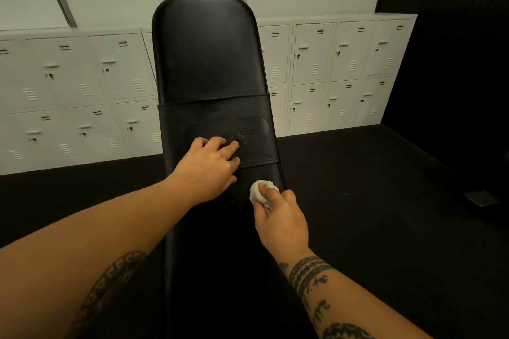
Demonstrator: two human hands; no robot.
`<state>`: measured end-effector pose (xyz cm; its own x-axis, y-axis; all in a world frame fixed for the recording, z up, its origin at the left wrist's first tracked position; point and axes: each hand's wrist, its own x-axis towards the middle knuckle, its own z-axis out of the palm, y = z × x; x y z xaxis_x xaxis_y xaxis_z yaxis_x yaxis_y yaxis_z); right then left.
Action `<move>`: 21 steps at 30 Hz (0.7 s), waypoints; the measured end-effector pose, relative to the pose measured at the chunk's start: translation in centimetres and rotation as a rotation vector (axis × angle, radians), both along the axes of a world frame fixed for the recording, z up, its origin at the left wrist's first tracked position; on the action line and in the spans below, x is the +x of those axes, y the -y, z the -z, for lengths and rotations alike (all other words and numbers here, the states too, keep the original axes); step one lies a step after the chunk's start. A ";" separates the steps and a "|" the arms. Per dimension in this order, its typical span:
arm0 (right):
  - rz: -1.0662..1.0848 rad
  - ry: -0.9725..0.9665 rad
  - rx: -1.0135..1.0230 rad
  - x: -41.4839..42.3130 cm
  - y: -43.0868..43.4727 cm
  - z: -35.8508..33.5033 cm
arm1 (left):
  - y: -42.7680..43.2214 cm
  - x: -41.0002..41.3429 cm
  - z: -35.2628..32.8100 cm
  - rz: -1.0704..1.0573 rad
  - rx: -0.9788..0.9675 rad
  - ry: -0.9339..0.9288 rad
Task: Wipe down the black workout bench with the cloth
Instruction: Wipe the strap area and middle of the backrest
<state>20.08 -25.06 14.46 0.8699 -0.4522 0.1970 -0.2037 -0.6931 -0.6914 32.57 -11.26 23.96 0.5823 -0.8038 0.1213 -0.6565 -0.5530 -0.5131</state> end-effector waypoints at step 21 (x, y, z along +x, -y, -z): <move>-0.036 0.034 -0.061 0.9 0.3 -0.6 | 0.5 3.5 -2.5 0.138 -0.290 -0.160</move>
